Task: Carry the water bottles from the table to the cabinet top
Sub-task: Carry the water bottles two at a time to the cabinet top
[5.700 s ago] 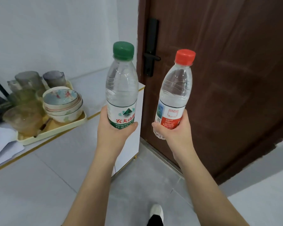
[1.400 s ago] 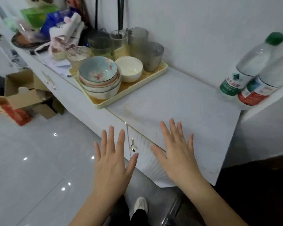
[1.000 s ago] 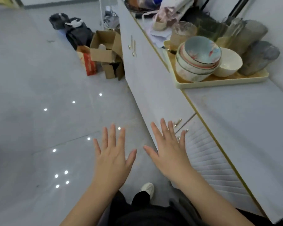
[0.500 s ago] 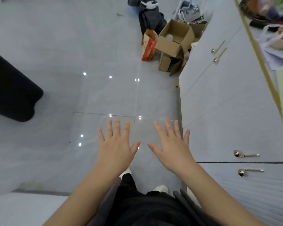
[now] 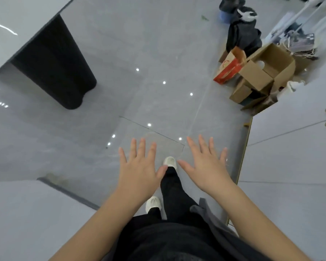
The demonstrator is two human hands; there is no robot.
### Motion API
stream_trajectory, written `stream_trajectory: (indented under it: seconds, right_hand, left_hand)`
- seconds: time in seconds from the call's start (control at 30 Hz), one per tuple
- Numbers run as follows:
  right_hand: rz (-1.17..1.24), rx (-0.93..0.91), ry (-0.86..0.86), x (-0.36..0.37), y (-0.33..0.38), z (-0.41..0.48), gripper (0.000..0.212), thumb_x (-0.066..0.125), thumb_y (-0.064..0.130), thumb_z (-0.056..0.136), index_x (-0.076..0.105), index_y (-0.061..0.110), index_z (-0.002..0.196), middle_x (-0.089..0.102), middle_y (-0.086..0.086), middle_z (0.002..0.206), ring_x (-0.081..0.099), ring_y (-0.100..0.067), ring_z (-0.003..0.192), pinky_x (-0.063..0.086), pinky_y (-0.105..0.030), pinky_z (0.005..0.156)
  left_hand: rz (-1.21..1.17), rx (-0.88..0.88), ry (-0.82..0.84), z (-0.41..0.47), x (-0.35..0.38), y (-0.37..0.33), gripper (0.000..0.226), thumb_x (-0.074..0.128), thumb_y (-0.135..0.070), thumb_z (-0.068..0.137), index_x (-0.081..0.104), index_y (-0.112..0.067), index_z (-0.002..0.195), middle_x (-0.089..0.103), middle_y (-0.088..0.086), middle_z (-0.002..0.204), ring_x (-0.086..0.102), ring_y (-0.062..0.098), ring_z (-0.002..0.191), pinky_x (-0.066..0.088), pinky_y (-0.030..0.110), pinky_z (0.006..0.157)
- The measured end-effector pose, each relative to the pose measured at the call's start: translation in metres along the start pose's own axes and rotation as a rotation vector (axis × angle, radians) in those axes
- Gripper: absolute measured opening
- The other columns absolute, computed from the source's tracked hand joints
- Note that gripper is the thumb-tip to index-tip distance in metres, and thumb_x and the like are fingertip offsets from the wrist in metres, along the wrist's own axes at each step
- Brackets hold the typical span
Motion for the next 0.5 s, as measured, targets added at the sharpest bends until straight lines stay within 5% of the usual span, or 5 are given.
stream_trajectory:
  seconds: [0.5]
  right_hand:
    - [-0.212,-0.286,0.080,-0.128,0.085,0.217,0.075,0.027,0.064,0.096,-0.010,0.035,0.155,-0.015,-0.003,0.164,-0.020,-0.030,0.149,-0.009,-0.061,0.117]
  left_hand:
    - [-0.157,-0.287,-0.008,0.180,-0.097,0.070,0.073,0.023,-0.061,0.096,0.001,-0.023,0.155,-0.003,0.007,0.163,-0.010,0.028,0.149,-0.001,0.056,0.118]
Point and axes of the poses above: each hand's wrist, its own z-axis towards the middle knuckle, its own x-axis out of the palm, y = z × x, the point moved 5 cm from there along z, towards the middle knuckle
